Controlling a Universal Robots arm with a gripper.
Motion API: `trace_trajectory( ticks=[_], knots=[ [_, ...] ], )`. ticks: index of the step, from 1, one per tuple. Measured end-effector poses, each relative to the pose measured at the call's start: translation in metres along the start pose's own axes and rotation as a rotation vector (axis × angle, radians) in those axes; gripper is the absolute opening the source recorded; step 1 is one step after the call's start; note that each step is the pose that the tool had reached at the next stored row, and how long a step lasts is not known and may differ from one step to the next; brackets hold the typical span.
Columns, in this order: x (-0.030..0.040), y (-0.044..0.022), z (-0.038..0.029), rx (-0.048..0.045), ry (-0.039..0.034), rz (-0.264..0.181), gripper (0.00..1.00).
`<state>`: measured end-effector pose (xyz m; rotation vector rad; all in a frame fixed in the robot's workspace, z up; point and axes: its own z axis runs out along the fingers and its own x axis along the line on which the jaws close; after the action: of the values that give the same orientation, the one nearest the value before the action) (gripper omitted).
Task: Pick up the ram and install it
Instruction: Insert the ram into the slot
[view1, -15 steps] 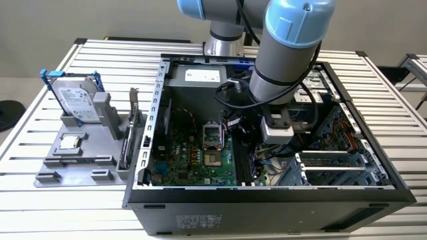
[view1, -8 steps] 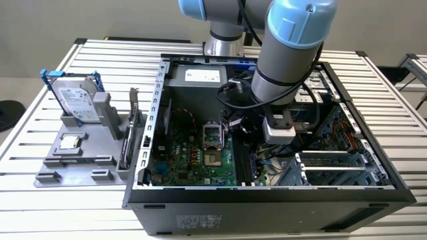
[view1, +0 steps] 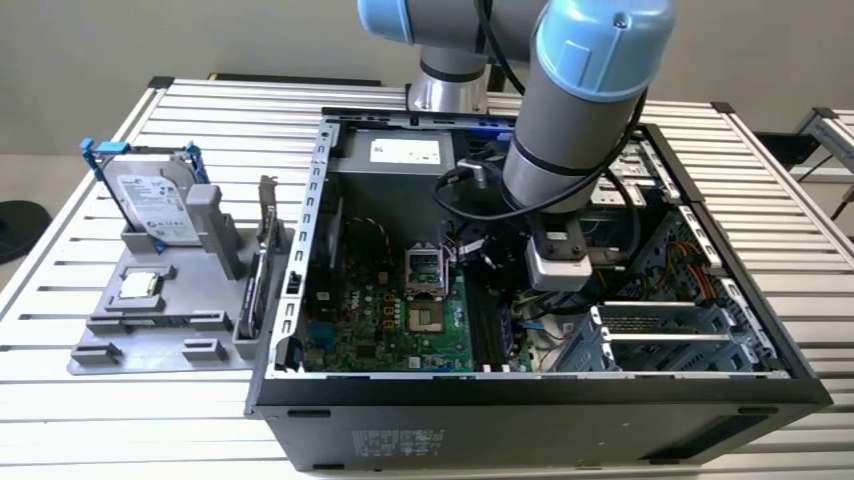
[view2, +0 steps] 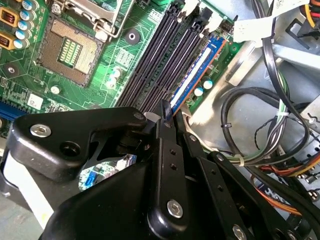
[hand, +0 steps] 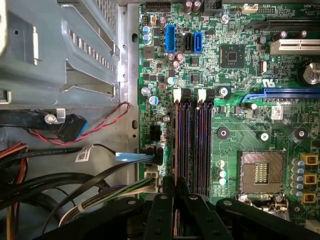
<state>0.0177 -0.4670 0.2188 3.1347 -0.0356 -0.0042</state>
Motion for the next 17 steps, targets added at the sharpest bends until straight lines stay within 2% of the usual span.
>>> trace_trajectory(
  ticks=[9, 17],
  knots=[
    [-0.0011, 0.0000, 0.0025, -0.0002, -0.0055, 0.000, 0.00],
    [-0.0011, 0.0001, 0.0035, -0.0003, -0.0060, 0.000, 0.00]
  ],
)
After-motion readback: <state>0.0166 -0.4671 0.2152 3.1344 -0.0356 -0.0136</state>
